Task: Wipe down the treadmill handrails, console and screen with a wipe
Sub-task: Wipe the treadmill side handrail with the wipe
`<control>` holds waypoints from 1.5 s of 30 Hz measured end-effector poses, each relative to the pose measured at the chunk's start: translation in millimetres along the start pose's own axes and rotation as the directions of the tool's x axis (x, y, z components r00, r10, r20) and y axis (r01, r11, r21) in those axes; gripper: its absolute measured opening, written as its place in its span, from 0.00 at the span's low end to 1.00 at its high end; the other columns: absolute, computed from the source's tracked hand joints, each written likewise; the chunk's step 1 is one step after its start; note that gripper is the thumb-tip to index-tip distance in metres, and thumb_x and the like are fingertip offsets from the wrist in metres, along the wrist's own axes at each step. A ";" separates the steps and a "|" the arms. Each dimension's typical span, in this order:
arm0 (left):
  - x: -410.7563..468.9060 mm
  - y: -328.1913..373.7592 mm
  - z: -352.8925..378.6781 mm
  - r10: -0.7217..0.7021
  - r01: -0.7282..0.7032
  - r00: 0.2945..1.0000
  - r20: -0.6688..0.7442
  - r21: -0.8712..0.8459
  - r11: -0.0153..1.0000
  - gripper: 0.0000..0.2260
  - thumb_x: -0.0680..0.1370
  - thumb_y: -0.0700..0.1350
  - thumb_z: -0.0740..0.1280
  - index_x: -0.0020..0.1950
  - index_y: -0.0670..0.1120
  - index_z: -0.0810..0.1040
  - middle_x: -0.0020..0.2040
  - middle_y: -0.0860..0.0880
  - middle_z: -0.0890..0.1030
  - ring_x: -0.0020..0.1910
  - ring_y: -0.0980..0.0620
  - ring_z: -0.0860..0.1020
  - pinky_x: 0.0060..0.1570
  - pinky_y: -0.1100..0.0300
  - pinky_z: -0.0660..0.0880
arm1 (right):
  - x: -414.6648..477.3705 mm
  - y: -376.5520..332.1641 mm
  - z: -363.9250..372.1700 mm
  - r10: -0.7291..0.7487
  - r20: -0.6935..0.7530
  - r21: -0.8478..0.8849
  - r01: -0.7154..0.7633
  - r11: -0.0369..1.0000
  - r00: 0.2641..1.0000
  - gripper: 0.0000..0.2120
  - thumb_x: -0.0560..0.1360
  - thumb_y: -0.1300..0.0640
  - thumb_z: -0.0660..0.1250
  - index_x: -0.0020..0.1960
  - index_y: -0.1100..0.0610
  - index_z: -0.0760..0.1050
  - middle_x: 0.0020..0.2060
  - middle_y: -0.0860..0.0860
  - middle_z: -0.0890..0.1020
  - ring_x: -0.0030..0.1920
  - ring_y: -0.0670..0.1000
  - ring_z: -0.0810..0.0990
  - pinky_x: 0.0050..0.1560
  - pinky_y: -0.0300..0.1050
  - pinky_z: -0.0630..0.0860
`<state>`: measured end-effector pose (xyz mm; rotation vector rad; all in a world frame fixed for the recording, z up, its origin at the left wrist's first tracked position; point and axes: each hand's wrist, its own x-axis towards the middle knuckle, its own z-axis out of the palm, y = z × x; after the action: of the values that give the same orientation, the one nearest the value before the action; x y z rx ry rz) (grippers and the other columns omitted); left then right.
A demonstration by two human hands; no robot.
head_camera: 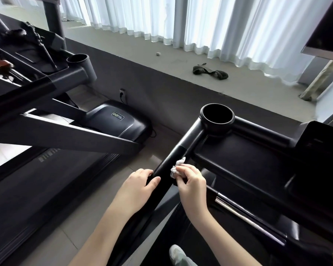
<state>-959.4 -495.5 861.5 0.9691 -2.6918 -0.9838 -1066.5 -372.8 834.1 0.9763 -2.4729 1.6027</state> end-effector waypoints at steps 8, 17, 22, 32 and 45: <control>-17.7 -12.8 -3.4 -0.007 0.007 0.998 0.067 0.004 1.000 0.21 0.82 0.56 0.56 0.73 0.49 0.67 0.66 0.54 0.73 0.67 0.56 0.69 0.66 0.58 0.66 | -26.2 -8.7 8.6 0.053 -0.046 0.078 -0.050 0.996 0.998 0.07 0.73 0.65 0.72 0.51 0.59 0.84 0.48 0.45 0.82 0.50 0.43 0.81 0.54 0.36 0.77; -27.1 -10.2 4.6 0.015 -0.017 0.999 -0.047 -0.043 0.999 0.20 0.82 0.51 0.57 0.71 0.44 0.70 0.65 0.49 0.75 0.67 0.50 0.70 0.64 0.58 0.66 | -46.9 -27.9 20.6 0.196 -0.109 0.247 -0.164 0.955 0.974 0.07 0.72 0.66 0.72 0.47 0.56 0.84 0.43 0.43 0.82 0.47 0.42 0.82 0.50 0.33 0.77; -31.1 -11.9 5.1 0.095 -0.092 0.992 -0.081 0.033 0.995 0.20 0.82 0.48 0.59 0.72 0.42 0.69 0.65 0.46 0.74 0.66 0.48 0.71 0.64 0.55 0.67 | -56.1 -46.1 30.6 0.373 -0.176 0.383 -0.286 0.878 0.911 0.11 0.74 0.66 0.71 0.44 0.50 0.82 0.42 0.45 0.82 0.46 0.38 0.80 0.47 0.27 0.72; -40.3 -10.8 5.4 0.113 -0.109 0.989 -0.092 0.042 0.993 0.28 0.77 0.53 0.53 0.71 0.38 0.70 0.62 0.42 0.76 0.62 0.42 0.73 0.61 0.51 0.70 | -64.6 -48.1 44.3 0.636 -0.134 0.567 -0.467 0.678 0.760 0.06 0.76 0.60 0.70 0.46 0.49 0.81 0.46 0.45 0.84 0.49 0.40 0.82 0.50 0.28 0.74; -40.4 -10.9 6.7 0.108 -0.099 0.988 -0.110 0.087 0.991 0.26 0.77 0.51 0.54 0.69 0.37 0.72 0.60 0.41 0.78 0.59 0.41 0.75 0.58 0.48 0.72 | -66.5 -42.7 51.4 0.767 -0.003 0.676 -0.564 0.474 0.642 0.04 0.77 0.57 0.69 0.45 0.51 0.81 0.43 0.47 0.85 0.47 0.43 0.82 0.49 0.34 0.76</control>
<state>-923.9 -473.9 853.7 0.8607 -2.6744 -0.7810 -975.9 -395.2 821.2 -0.4303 -2.2021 2.6576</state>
